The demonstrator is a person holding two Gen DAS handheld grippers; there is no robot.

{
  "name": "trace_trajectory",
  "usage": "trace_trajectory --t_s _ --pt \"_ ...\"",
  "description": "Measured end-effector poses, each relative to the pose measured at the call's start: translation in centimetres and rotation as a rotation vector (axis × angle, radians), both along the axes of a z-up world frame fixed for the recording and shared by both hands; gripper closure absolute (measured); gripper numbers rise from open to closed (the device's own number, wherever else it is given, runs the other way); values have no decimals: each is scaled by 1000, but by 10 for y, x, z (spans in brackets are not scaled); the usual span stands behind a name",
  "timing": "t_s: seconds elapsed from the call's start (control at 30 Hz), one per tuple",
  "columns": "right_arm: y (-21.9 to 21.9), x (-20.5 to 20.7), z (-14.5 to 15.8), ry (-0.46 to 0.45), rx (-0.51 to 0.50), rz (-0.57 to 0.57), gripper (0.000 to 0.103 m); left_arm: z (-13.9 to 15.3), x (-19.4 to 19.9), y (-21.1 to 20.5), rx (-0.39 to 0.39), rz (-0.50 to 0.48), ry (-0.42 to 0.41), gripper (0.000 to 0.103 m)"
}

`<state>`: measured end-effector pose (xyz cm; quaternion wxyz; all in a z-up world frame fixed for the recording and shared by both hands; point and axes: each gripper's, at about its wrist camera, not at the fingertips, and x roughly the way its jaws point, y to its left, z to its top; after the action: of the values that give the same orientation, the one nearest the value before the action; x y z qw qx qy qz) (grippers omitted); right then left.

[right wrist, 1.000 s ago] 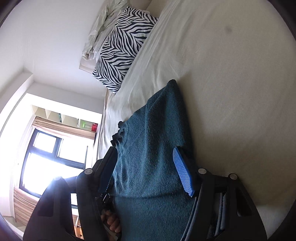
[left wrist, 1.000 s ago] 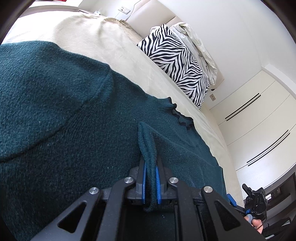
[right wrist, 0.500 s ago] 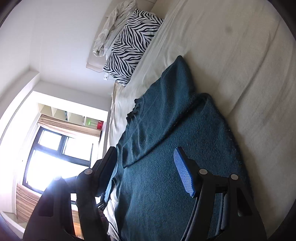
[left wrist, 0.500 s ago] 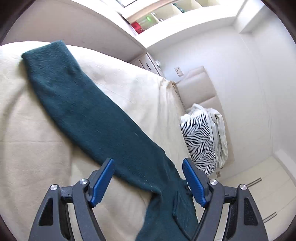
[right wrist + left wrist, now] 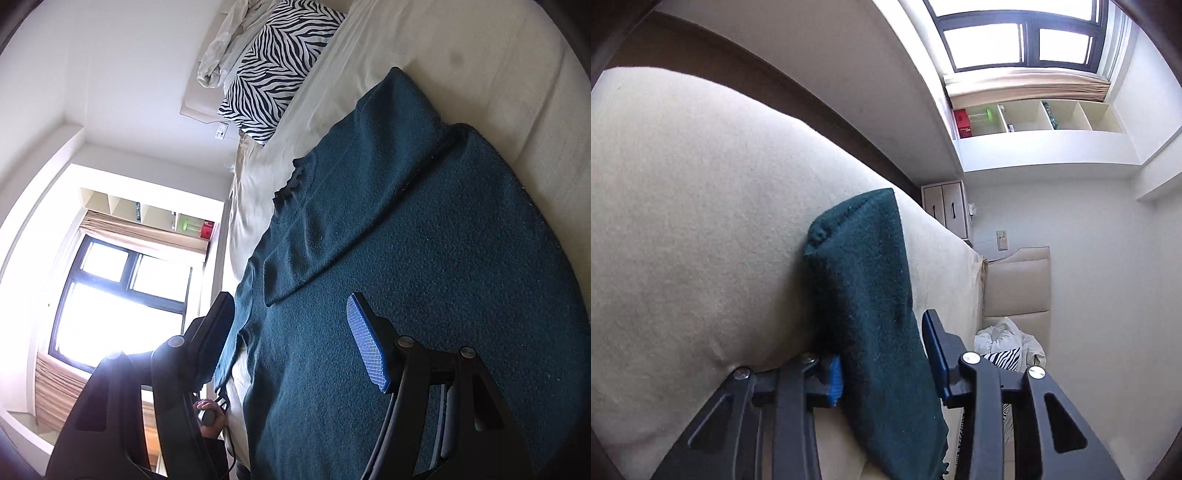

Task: Fold small clothes
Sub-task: 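Fold the held sleeve across the sweater body with the left gripper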

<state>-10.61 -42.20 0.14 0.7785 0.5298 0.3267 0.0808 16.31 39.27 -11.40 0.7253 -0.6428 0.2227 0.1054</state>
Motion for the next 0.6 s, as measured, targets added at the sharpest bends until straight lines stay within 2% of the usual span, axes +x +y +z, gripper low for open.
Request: trace_trajectory --t_s 0.03,0.07,0.13,0.2,0.27,0.37,0.47,0.53,0.6 --pt "-1 -3 0 1 2 -7 40 0 5 0 10 -8 18 88" --pt "-4 -5 -1 0 6 -11 40 3 9 -2 32 -18 39 93" --pt "-6 -8 -3 1 3 -14 40 21 16 -14 117 -56 34 95" --pt "-7 -8 -5 2 5 -13 40 53 25 -43 259 -134 17 95" --pt "-6 -7 -8 5 13 -12 40 89 38 -89 399 -254 -22 95" --pt "-6 -8 -12 -4 23 -9 40 140 52 -193 679 -466 -84 95" --pt "-8 -10 -15 -3 31 -12 40 161 40 -326 1014 -670 -157 95" --pt "-10 -11 -18 5 35 -13 40 146 25 -405 1202 -780 -183 91" --pt "-10 -10 -19 12 30 -5 40 115 9 -460 1323 -882 -174 89"
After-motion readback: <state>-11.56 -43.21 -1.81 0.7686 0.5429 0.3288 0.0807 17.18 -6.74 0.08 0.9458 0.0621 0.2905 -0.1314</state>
